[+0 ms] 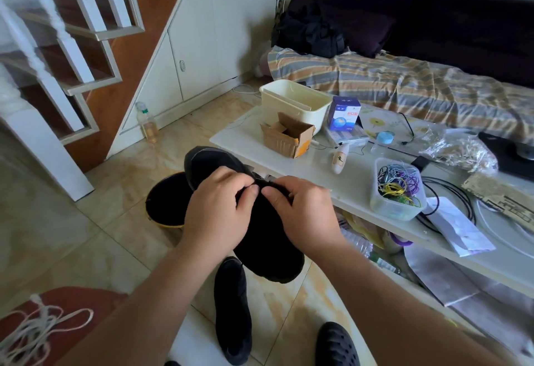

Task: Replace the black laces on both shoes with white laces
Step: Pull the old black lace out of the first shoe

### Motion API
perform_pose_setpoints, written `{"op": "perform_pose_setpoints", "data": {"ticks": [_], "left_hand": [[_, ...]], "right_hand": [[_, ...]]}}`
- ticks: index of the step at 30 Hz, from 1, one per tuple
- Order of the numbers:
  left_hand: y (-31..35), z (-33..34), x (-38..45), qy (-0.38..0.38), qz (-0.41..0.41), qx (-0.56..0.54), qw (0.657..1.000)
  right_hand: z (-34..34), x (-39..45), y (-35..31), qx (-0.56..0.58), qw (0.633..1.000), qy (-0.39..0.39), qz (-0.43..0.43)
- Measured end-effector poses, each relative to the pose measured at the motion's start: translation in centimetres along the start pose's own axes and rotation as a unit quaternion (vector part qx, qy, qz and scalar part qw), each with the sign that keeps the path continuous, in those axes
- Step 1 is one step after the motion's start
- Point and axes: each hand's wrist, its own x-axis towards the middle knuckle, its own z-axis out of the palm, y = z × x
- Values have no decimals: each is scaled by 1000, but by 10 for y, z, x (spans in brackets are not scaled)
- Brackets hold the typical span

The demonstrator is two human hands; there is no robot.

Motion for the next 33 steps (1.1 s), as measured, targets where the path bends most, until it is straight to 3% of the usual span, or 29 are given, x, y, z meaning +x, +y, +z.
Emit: {"op": "perform_pose_setpoints", "data": {"ticks": [2, 3, 5, 7, 8, 9, 11, 12, 14, 17, 23, 25, 28, 29, 30, 33], "left_hand": [[5, -2, 2, -39, -79, -133, 987], [9, -6, 3, -68, -134, -218, 964], [11, -14, 5, -100, -175, -411, 889], [14, -23, 7, -98, -172, -563, 803], [17, -27, 7, -97, -187, -567, 796], [20, -30, 8, -104, -212, -512, 826], [21, -29, 9, -155, -249, -263, 919], [21, -27, 8, -186, -243, -150, 940], [19, -22, 3, -209, -214, -44, 953], [17, -18, 2, -180, -181, 13, 967], [14, -15, -2, -154, -132, -41, 978], [20, -20, 0, -141, -126, -159, 969], [23, -38, 4, -170, -103, -439, 876], [20, -42, 6, -187, -98, -484, 849], [18, -44, 8, -199, -108, -480, 847], [15, -40, 9, -188, -201, -297, 914]], "right_hand": [[3, 0, 0, -44, 998, -8, -35], [6, 0, 1, -73, 996, -17, -41], [8, 1, 6, -113, 993, -21, -14], [1, 8, 16, -84, 995, -18, 54], [-2, 10, 19, -69, 995, -19, 73], [-4, 10, 20, -68, 995, -20, 67], [-4, 9, 16, -84, 996, -28, 15], [-1, 7, 13, -91, 995, -35, -10], [4, 2, 11, -111, 992, -49, -41], [8, 0, 10, -140, 988, -46, -52], [12, -3, 2, -123, 990, -51, -50], [7, 1, 4, -111, 993, -27, -8], [-8, 11, 15, -80, 994, 4, 74], [-12, 12, 17, -80, 994, 6, 80], [-14, 13, 17, -83, 994, 7, 72], [-12, 9, 13, -81, 996, 11, 34]]}}
